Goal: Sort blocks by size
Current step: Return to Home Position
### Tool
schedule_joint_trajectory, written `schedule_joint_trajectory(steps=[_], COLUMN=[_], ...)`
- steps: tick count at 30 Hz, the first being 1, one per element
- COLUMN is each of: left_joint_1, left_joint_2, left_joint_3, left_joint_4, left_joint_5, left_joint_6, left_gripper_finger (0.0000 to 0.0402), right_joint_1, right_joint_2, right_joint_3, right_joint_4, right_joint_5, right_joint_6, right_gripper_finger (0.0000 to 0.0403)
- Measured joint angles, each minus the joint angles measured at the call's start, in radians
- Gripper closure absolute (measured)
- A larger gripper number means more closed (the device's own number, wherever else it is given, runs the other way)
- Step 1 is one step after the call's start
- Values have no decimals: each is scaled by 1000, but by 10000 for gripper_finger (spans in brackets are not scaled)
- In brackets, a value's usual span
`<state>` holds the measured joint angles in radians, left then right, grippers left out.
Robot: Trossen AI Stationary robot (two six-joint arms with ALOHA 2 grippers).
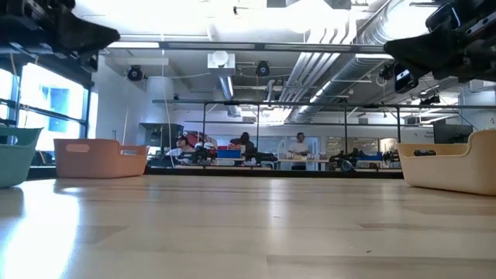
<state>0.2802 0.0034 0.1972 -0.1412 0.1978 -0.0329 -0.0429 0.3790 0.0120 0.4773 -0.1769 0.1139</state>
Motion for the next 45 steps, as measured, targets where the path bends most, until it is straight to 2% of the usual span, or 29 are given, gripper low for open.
schedule_joint_trajectory(steps=[4,8,14,22,25,31,42,45], left_joint_1=[-40,-90,-156,-205,-206,-206,-205,-205], left_joint_2=[1,1,1,1,1,3,3,3], left_joint_3=[-92,-185,-185,-185,-185,-185,-185,-185], left_joint_4=[187,349,308,222,221,213,212,212], left_joint_5=[1,-40,-112,-116,-116,-117,-116,-116], left_joint_6=[-18,-35,-26,-26,-37,-199,-209,-209], left_gripper_finger=[399,399,401,401,401,401,401,401], right_joint_1=[0,2,50,143,151,150,150,155], right_joint_2=[-43,-49,-45,-45,-45,-45,-45,-87], right_joint_3=[0,2,-2,-2,-2,-2,-2,-3], right_joint_4=[-3,-32,-82,-85,-85,-106,-209,-280], right_joint_5=[4,10,46,187,193,193,193,193], right_joint_6=[23,87,65,8,11,17,17,17], right_gripper_finger=[402,402,402,402,402,402,402,402])
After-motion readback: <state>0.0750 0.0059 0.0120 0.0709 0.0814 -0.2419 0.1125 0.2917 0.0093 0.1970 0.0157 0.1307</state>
